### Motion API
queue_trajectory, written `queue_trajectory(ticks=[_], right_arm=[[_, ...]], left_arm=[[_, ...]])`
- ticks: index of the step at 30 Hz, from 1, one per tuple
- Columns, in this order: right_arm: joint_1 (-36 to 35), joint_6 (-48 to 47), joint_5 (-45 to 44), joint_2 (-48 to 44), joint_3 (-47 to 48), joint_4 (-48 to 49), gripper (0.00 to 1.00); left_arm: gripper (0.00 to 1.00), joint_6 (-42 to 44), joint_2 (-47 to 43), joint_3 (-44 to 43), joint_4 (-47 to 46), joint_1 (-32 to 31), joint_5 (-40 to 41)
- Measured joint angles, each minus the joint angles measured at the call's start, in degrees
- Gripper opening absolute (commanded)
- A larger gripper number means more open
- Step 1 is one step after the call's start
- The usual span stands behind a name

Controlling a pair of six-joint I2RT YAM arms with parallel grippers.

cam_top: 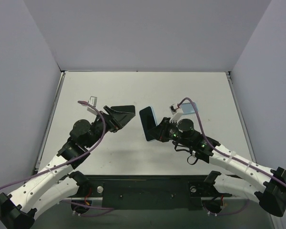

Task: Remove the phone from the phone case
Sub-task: Pick up the phone at the center of the board.

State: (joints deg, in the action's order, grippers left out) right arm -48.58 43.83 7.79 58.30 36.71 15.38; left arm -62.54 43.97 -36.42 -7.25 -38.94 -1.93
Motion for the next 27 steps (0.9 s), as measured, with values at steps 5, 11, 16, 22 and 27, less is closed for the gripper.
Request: queue_trajectory(ticks=[5,11,16,22,27], right_arm=[[1.7,2.8,6.3,-7.3,-1.8,0.8,0.0],[2.1,3.3,11.0,-16.4,-1.8,1.4,0.0],[2.2,4.5,13.8,-19.4,-1.8,4.6,0.0],[2.3,6.8,16.9,-17.4,-2.0,9.4,0.0],[2.4,7.4,18.4,-15.6,-2.0,11.4,0.0]], left_arm=[[0.82,1.4,0.6,1.3,-10.4,1.6,-7.1],[0.81,2.1,6.4,1.1,-17.6,4.5,-19.7],[0.81,0.2,10.7,-0.1,-25.7,4.8,-28.7],[0.62,-6.7,16.1,-0.4,-40.4,4.0,-33.8],[0.42,-10.5,18.9,-0.4,-46.9,2.0,-34.3]])
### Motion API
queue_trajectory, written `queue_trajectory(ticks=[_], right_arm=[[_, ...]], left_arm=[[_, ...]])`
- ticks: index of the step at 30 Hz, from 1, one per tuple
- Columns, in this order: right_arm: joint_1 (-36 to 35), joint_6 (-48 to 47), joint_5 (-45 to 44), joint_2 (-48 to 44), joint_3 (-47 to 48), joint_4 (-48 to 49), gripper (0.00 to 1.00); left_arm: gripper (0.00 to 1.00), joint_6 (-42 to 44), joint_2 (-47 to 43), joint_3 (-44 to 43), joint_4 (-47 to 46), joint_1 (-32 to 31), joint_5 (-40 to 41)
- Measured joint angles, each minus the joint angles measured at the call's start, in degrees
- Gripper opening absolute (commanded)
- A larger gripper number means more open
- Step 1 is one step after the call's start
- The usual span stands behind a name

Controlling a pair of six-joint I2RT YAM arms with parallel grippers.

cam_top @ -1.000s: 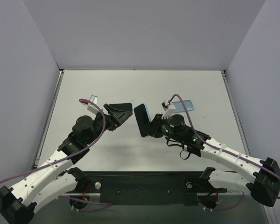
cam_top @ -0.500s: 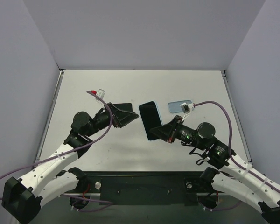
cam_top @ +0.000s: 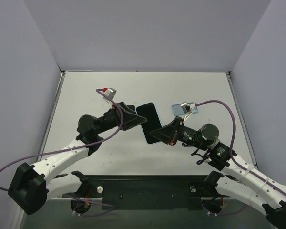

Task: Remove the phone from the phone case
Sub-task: Pick up the phone at the center of the board, then remove the phone case from the phone.

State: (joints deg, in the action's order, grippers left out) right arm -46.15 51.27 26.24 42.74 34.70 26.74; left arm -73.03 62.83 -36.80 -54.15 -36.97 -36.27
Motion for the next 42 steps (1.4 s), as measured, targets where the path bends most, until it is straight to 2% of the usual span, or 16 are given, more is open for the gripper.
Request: queue_trajectory(ticks=[4,6,9,17,23,25,26,27,28,29,30,34,38,42], right_arm=[[0.0,-0.3,1.0,0.1,0.0,1.3,0.0],[0.0,-0.5,1.1,0.1,0.0,1.6,0.0],[0.0,-0.6,1.1,0.1,0.0,2.0,0.0],[-0.8,-1.7,1.3,0.1,-0.1,2.0,0.0],[-2.7,-3.5,0.9,0.2,0.5,1.2,0.0],[-4.1,-4.2,0.3,0.3,0.5,1.0,0.0],[-4.8,-4.7,0.0,0.4,0.6,0.7,0.0],[-5.4,-5.2,-0.6,0.7,1.1,0.1,0.02],[-5.6,-5.7,-1.0,1.3,2.2,-1.5,0.13],[-5.7,-6.3,-1.2,1.7,3.6,-3.3,0.19],[-5.8,-7.2,-1.2,2.3,5.1,-5.3,0.3],[-6.0,-12.2,-2.6,3.1,10.0,-13.2,0.52],[-4.4,-15.6,0.0,2.4,10.9,-17.6,0.55],[-3.2,-16.6,7.8,3.4,11.0,-18.8,0.43]], left_arm=[[0.4,-1.1,0.9,-0.1,-1.3,-0.2,0.0],[0.45,-1.4,1.6,-0.9,-1.4,-0.3,0.0],[0.46,-1.8,2.7,-2.4,-1.7,-0.6,-0.1],[0.43,-2.3,3.6,-3.0,-2.6,-1.1,-0.1],[0.33,-2.6,3.8,-4.1,-1.9,-1.6,-0.1],[0.23,-2.6,3.6,-4.2,-1.6,-1.8,-0.1],[0.15,-2.2,3.3,-4.3,-1.1,-1.9,-0.2],[0.11,-1.5,2.9,-4.3,-0.3,-1.9,-0.2],[0.02,-0.6,2.5,-4.4,0.7,-1.7,-0.1],[0.0,0.1,2.2,-4.6,1.2,-1.6,-0.3],[0.0,0.8,1.7,-5.2,2.6,-1.4,-0.3],[0.0,5.0,-1.7,-8.0,11.6,-1.4,-1.2],[0.0,9.8,-6.4,-9.5,21.2,0.0,-2.4],[0.0,10.6,-7.6,-11.0,26.8,2.2,-5.8]])
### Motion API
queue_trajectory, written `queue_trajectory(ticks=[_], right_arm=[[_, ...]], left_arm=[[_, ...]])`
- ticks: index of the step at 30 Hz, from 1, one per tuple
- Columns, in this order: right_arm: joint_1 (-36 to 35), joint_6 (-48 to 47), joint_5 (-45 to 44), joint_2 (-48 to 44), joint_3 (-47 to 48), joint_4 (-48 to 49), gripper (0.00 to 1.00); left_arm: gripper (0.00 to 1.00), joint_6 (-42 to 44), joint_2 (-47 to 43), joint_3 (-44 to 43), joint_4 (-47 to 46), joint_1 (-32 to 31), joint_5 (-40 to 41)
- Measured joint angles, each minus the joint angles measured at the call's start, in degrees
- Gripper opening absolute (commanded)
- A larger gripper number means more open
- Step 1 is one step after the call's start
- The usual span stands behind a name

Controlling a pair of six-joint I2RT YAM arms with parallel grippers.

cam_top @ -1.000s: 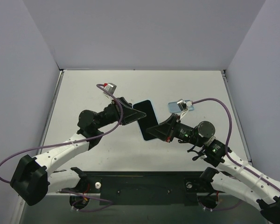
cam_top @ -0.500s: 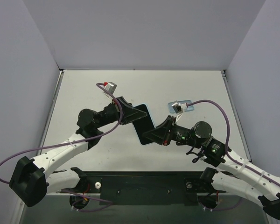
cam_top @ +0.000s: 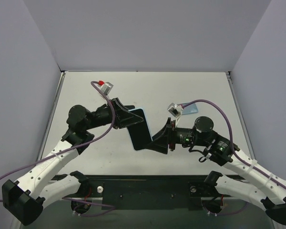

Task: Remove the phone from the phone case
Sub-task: Remove the phone case from the phone.

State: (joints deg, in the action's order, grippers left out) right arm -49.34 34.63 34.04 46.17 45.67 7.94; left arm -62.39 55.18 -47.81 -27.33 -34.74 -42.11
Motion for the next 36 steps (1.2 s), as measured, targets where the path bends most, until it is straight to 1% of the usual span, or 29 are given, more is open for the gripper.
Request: queue_trajectory(ticks=[3,4,5,6,7,9,12,14,17,22,27,31,36], right_arm=[[0.2,1.6,7.5,2.3,0.0,2.1,0.3],[0.1,2.0,9.4,2.8,0.0,2.4,0.28],[0.1,2.2,11.0,3.1,0.0,2.5,0.23],[0.1,2.4,12.4,3.2,0.0,2.5,0.21],[0.1,2.4,13.4,3.1,0.0,2.6,0.14],[0.1,2.6,15.1,2.8,0.0,2.7,0.08],[0.1,3.1,16.4,2.8,0.0,3.0,0.05],[0.0,2.9,16.8,2.8,0.1,3.0,0.0],[-0.7,0.7,16.5,2.8,0.9,0.9,0.0],[-4.6,-8.2,12.4,3.3,5.8,-7.8,0.0],[-10.5,-17.9,4.3,5.6,13.7,-18.7,0.0],[-15.0,-24.2,-3.9,5.7,17.0,-22.5,0.0],[-17.7,-30.2,-9.1,7.8,22.3,-27.8,0.0]], left_arm=[[0.0,-0.8,1.2,-1.1,0.6,0.4,-3.1],[0.0,-1.2,1.6,-1.2,0.7,0.4,-4.0],[0.0,-1.5,1.8,-1.2,0.9,0.5,-4.9],[0.0,-1.7,1.9,-1.2,1.2,0.4,-5.6],[0.0,-1.8,1.9,-1.2,1.4,0.4,-6.1],[0.0,-2.5,2.0,-1.2,1.2,0.5,-7.0],[0.0,-3.6,2.2,-1.2,-0.3,0.4,-8.1],[0.0,-4.5,2.6,-1.2,-0.9,0.4,-8.4],[0.0,-6.2,3.8,-1.3,-2.3,0.4,-9.8],[0.0,-11.4,6.2,-1.3,-7.7,0.3,-13.1],[0.0,-18.9,9.2,-1.3,-17.6,0.2,-16.5],[0.0,-21.5,9.7,-1.2,-23.3,0.3,-17.0],[0.0,-25.2,11.1,-1.0,-30.4,0.3,-16.7]])
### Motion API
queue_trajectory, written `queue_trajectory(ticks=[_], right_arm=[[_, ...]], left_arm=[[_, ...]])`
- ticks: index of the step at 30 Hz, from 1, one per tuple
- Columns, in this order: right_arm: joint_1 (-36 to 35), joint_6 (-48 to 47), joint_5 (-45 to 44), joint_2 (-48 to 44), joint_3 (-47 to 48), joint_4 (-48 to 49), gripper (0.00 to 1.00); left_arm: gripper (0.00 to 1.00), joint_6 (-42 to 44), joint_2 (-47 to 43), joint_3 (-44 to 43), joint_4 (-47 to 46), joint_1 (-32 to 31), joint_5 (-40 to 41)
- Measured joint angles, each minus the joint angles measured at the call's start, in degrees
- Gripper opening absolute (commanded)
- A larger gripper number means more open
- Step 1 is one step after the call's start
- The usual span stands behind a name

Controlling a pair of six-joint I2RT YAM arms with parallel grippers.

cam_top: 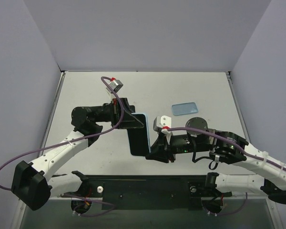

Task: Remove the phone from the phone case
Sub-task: Remove the phone case from the phone.

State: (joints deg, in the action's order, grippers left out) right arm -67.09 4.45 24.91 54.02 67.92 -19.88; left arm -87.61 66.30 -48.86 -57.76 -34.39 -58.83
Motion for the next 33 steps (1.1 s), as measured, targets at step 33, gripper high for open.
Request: queue_trajectory(ticks=[33], right_arm=[[-7.0,-3.0,-42.4,-8.6,-13.0,5.8,0.19]], left_arm=[[0.0,0.1,0.0,7.4,8.7,-4.4,16.7]])
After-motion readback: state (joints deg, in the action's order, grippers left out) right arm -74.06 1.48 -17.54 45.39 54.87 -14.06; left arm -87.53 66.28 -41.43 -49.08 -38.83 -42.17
